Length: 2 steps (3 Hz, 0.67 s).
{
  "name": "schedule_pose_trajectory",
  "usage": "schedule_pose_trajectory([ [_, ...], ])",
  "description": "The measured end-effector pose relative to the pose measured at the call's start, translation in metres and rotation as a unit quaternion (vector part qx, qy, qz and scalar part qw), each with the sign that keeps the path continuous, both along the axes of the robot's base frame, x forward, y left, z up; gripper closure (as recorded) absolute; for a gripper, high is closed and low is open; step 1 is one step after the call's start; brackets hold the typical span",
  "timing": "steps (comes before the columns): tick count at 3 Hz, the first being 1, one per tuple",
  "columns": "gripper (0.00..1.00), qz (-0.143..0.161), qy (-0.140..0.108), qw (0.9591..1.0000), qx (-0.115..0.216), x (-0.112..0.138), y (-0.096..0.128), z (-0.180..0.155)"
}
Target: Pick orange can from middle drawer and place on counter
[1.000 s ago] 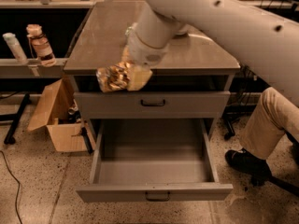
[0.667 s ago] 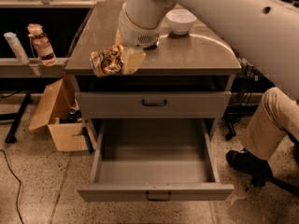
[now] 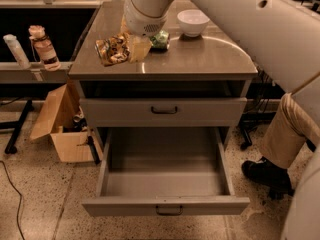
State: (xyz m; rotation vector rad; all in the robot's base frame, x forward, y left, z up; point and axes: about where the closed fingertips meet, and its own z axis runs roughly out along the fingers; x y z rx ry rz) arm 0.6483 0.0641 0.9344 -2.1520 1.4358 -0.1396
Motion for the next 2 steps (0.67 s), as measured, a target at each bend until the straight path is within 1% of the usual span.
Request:
schedule_pose_trajectory([
  [1, 1.0, -0.022, 0.009, 0.9996, 0.013, 0.03, -0.016, -0.033],
  [2, 1.0, -0.043, 0.017, 0.9987, 0.018, 0.05, -0.031, -0.064],
])
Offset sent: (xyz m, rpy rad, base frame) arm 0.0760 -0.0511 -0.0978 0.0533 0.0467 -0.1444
